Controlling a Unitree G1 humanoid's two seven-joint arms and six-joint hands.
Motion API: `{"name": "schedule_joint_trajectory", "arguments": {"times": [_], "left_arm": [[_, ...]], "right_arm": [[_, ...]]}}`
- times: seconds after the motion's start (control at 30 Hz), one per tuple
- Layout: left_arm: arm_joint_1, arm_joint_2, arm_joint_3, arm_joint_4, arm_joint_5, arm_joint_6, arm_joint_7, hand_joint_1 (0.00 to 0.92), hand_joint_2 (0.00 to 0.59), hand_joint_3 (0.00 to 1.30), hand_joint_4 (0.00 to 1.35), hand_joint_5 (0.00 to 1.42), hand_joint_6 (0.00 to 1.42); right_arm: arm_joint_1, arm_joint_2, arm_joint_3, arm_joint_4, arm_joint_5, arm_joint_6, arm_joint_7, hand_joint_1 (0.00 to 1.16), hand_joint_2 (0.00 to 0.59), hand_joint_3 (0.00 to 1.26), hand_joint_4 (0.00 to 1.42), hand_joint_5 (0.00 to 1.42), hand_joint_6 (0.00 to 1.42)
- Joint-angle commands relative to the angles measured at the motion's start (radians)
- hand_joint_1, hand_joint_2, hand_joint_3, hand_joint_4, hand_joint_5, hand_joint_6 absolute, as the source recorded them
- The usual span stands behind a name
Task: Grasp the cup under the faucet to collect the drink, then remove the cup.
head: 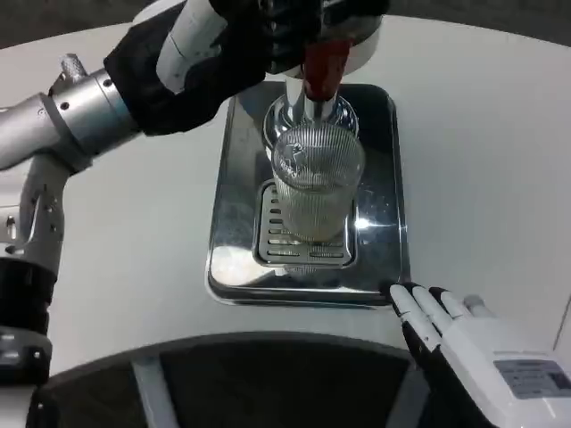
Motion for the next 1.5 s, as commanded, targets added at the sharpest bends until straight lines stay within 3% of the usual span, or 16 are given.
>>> {"name": "schedule_joint_trajectory", "arguments": {"times": [0.03,0.53,0.93,1.5], "left_arm": [[-0.049,-0.016,-0.023,0.058,0.032,-0.039,-0.029,0.000,0.017,0.00,0.00,0.05,0.01],[-0.126,-0.024,-0.060,0.146,0.094,-0.215,-0.107,0.000,0.018,0.02,0.00,0.08,0.04],[-0.100,0.012,-0.073,0.175,0.125,-0.301,-0.113,0.000,0.018,0.04,0.00,0.09,0.05],[-0.083,0.056,-0.102,0.255,0.201,-0.495,-0.104,0.000,0.019,0.05,0.00,0.10,0.05]], "right_arm": [[0.010,0.008,-0.004,-0.015,0.008,0.003,-0.014,0.66,0.307,0.00,0.00,0.00,0.00],[-0.040,0.016,-0.036,0.005,0.047,0.015,-0.031,0.65,0.307,0.00,0.00,0.00,0.00],[-0.149,0.013,-0.112,0.122,0.227,0.059,-0.132,0.63,0.286,0.00,0.00,0.00,0.00],[-0.284,-0.024,-0.107,0.302,0.427,0.109,-0.244,0.59,0.255,0.00,0.00,0.00,0.00]]}}
